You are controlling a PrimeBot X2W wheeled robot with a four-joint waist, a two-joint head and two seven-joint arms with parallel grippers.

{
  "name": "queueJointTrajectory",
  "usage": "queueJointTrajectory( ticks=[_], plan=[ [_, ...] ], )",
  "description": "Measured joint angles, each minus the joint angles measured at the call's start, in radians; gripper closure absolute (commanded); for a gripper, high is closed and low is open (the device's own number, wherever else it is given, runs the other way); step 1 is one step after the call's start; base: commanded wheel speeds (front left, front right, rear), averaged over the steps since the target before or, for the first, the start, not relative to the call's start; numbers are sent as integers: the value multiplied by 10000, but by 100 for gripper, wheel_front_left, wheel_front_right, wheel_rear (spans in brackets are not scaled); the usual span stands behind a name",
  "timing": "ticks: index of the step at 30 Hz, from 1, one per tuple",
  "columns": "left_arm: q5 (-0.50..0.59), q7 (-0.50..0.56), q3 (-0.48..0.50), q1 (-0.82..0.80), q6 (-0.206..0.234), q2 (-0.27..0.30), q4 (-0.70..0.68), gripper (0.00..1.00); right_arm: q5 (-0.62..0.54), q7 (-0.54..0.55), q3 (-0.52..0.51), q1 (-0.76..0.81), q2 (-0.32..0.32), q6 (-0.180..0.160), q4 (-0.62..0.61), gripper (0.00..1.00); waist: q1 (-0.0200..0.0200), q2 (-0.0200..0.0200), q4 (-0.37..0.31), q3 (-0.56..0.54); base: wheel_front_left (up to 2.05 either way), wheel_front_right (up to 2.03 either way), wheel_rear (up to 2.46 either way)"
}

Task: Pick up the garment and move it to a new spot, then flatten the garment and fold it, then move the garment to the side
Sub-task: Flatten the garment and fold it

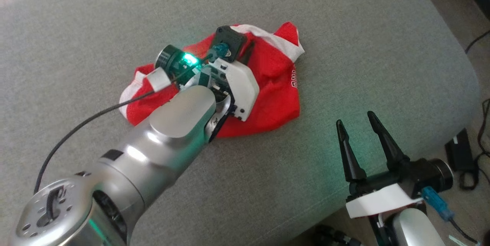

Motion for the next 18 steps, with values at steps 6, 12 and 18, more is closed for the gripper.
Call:
queueJointTrajectory(
  ticks=[6, 12, 18],
  plan=[
    [-545, -1705, -213, -184, 107, -2, -644, 100, -48, 0, 8, 180, 0, 0, 134, 0, -1, 0, 82, -686, 0, 0, 0],
    [-1097, -2907, -265, -833, 77, -13, -1133, 100, -414, 0, -90, 620, 0, 0, 217, 0, -2, 0, 233, -1632, 0, 0, 0],
    [-1457, -3467, -130, -1338, 50, -75, -1764, 100, -562, 0, -213, 1115, -2, 0, 255, 0, -3, 0, 532, -2478, 0, 0, 0]
  ],
)
